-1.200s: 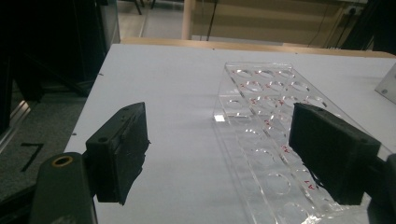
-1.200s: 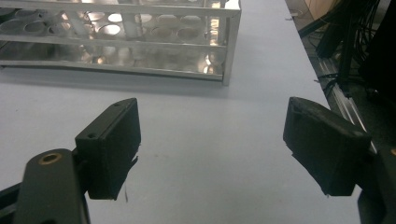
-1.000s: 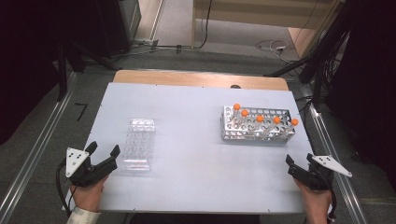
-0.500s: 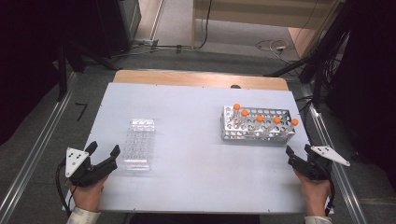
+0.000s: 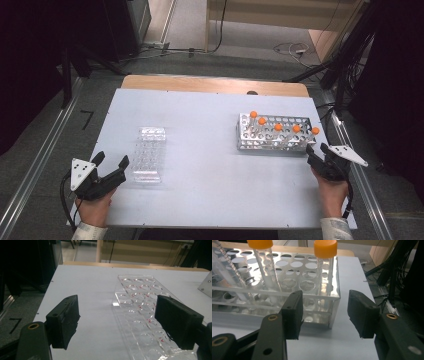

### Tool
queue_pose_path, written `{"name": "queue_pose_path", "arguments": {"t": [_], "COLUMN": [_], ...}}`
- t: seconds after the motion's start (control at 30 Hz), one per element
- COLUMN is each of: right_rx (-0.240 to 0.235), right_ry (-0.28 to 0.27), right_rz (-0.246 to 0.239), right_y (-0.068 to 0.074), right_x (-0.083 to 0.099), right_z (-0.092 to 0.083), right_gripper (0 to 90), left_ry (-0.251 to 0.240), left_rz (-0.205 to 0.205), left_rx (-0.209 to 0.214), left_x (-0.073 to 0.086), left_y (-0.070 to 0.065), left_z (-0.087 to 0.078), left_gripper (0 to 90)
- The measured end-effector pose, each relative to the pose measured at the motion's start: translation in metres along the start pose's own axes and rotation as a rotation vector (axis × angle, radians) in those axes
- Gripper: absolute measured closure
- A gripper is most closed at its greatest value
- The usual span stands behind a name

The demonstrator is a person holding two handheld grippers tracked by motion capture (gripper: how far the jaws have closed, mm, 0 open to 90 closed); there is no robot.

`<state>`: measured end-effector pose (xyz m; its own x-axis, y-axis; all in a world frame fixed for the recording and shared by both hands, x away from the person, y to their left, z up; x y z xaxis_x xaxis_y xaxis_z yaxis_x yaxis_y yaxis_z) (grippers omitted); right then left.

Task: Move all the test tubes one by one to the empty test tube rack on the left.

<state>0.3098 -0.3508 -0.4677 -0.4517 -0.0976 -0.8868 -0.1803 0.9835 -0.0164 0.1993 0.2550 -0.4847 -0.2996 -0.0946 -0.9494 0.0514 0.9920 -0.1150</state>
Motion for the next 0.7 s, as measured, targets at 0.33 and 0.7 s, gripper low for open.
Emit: {"name": "queue_pose_path", "arguments": {"t": [0.33,0.7], "right_rx": [0.014,0.006], "right_ry": [-0.026,-0.026], "right_rz": [0.028,0.028], "right_y": [-0.006,-0.003], "right_x": [-0.012,-0.018], "right_z": [0.017,0.028], "right_gripper": [56.9,64.5], "left_ry": [-0.002,-0.003], "left_rz": [0.004,0.004], "left_rx": [-0.003,-0.002], "left_x": [0.000,0.000], "left_y": [0.000,0.000], "left_z": [-0.001,-0.001], "left_gripper": [19.9,19.9]}}
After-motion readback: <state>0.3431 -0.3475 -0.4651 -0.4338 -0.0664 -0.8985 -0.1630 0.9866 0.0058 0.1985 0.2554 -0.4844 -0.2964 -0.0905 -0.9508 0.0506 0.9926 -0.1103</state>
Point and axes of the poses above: each handheld gripper's, and its own axes: z roughly forward along the jaws, x roughly out of its underside, y roughly to its left, the point moved 1 cm from there along z, roughly forward along the jaws, and after that the axes turned 3 degrees about -x, right-handed, at the moved point
